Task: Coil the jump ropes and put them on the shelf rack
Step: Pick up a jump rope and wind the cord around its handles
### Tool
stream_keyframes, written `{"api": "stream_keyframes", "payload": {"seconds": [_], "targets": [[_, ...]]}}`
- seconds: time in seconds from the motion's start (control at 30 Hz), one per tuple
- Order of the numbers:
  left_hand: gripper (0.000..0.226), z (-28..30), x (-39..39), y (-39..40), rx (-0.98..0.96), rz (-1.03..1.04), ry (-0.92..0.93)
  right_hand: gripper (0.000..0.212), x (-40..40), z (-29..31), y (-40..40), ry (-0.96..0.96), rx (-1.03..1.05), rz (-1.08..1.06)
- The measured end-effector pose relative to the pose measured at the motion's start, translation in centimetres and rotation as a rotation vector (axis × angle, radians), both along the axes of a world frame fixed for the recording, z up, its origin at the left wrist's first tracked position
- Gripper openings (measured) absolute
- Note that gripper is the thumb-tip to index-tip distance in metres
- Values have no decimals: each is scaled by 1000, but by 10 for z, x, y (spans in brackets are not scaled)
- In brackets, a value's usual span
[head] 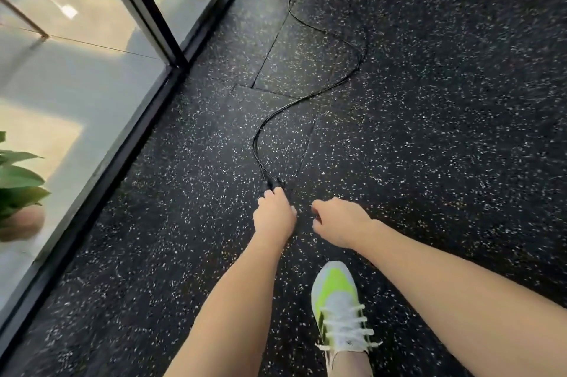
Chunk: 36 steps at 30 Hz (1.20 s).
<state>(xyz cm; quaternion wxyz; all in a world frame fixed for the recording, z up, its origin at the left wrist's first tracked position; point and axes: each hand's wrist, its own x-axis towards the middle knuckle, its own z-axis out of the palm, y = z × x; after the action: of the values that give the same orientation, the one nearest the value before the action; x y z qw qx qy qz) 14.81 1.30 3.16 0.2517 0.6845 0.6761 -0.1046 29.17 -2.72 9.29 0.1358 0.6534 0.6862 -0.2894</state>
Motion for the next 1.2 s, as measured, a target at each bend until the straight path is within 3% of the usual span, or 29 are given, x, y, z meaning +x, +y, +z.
{"api": "stream_keyframes", "payload": {"seconds": [0.2, 0.37, 0.6, 0.77, 0.83, 0.93, 1.1, 1.2], "targets": [[71, -61, 4, 32, -56, 144, 46, 32, 17, -39, 16, -30, -76, 4], [72, -99, 11, 35, -71, 163, 115, 32, 25, -58, 17, -50, -101, 12], [78, -107, 17, 26, 17, 276, 59, 29, 28, -66, 16, -27, -88, 25], [101, -58, 36, 11, 127, 289, -103, 29, 53, -38, 17, -28, -53, -3], [99, -25, 51, 3, 142, 238, -199, 32, 73, -16, 14, -3, -4, -41], [78, 31, 81, -11, 220, 40, -251, 50, 105, 24, 7, 33, 111, -128], [83, 151, 149, -66, 328, -363, -212, 90, 185, 111, -45, -19, 392, -237], [85, 211, 181, -98, 311, -489, -253, 79, 235, 162, -92, 69, 466, -218]]}}
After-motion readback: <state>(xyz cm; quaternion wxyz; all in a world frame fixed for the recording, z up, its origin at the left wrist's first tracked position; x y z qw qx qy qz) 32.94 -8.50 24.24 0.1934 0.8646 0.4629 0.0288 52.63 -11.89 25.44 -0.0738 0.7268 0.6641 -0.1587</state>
